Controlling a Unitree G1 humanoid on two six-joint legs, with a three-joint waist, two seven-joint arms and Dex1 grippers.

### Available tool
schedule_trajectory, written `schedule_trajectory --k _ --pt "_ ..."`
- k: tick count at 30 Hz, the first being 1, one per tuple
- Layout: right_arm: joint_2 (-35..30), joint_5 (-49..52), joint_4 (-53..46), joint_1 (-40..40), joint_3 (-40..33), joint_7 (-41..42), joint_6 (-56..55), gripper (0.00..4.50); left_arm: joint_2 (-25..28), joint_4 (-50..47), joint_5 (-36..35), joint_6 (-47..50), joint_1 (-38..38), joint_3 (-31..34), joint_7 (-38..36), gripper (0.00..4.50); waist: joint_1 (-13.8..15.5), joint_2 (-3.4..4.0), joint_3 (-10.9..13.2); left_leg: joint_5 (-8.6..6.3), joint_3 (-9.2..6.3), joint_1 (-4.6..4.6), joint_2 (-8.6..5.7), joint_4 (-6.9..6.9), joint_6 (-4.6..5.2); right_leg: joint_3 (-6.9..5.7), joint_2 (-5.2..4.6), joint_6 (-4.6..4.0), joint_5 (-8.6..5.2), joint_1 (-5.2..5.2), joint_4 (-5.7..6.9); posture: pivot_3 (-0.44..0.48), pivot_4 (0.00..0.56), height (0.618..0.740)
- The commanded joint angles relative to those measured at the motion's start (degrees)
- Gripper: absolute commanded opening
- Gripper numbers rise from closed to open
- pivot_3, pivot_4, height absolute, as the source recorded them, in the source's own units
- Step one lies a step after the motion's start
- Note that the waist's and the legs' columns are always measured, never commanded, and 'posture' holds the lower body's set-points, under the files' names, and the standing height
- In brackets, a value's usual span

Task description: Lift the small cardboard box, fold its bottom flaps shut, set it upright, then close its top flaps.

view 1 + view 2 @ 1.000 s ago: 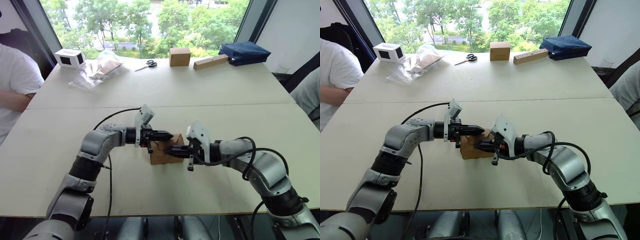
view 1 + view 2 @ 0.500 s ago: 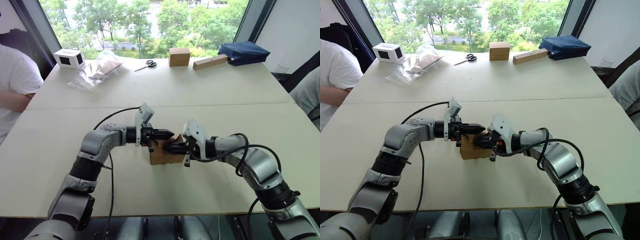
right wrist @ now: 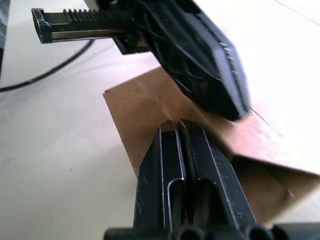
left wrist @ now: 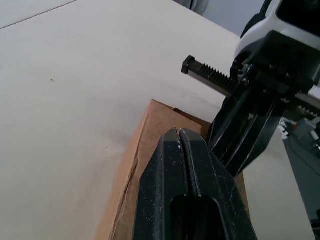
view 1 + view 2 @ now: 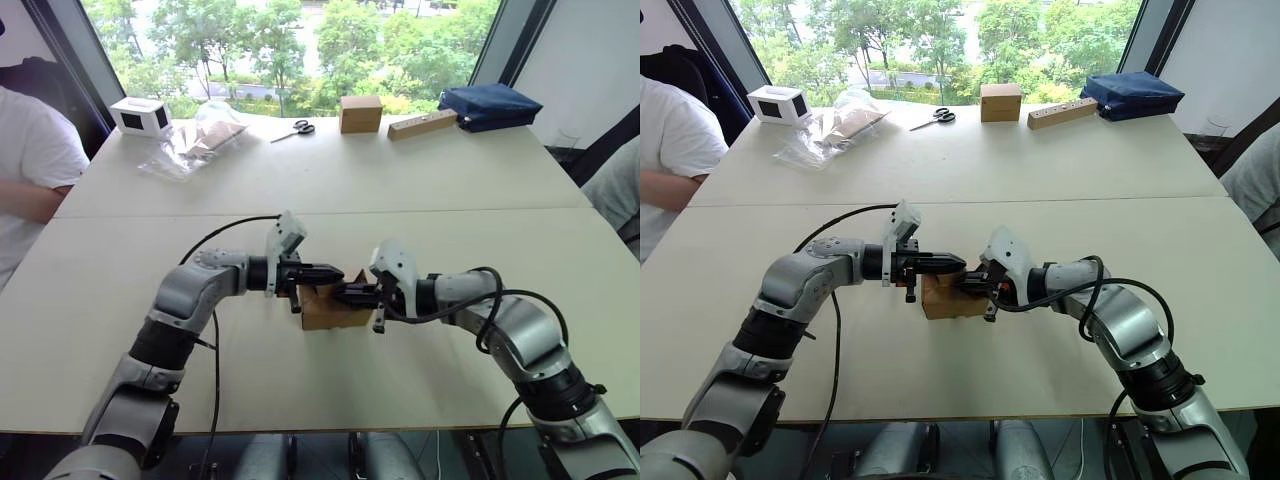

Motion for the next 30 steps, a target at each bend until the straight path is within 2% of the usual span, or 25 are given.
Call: schedule_trajectory --k 1,10,16,30 --pt "-0.7 1.7 -2.9 0.0 -3.1 -0.3 0.8 0.06 0.4 -1.0 0.5 0.4 1.2 -1.3 -0.8 0.00 0.0 0.00 0.0 0.00 0.00 0.00 0.00 0.00 0.00 0.00 0.00 0.00 0.00 0.00 0.00 0.000 0.150 0.740" --pt "-0.1 0.4 -2.9 0.0 -1.3 -1.0 0.5 0.06 -0.7 -1.0 -0.7 1.4 -0.1 0.0 -0.1 0.00 0.0 0.00 0.0 0.00 0.00 0.00 0.00 0.00 0.01 0.00 0.00 0.00 0.00 0.00 0.00 0.000 0.150 0.740" --pt "0.6 -1.8 -2.8 -0.3 2.2 -1.2 -0.9 0.06 -2.6 1.2 -2.4 3.1 -2.4 3.4 1.5 0.00 0.0 0.00 0.0 0.00 0.00 0.00 0.00 0.00 0.01 0.00 0.02 0.00 0.00 0.00 0.00 0.000 0.150 0.740" --pt "3.3 -3.5 -1.3 -1.8 3.3 -2.0 -1.9 0.06 -2.0 -1.3 -2.0 3.1 -0.4 1.6 0.5 0.00 -0.1 0.00 0.0 0.00 0.00 0.00 0.00 0.01 0.00 0.00 0.02 0.00 0.00 0.00 0.01 0.000 0.150 0.740"
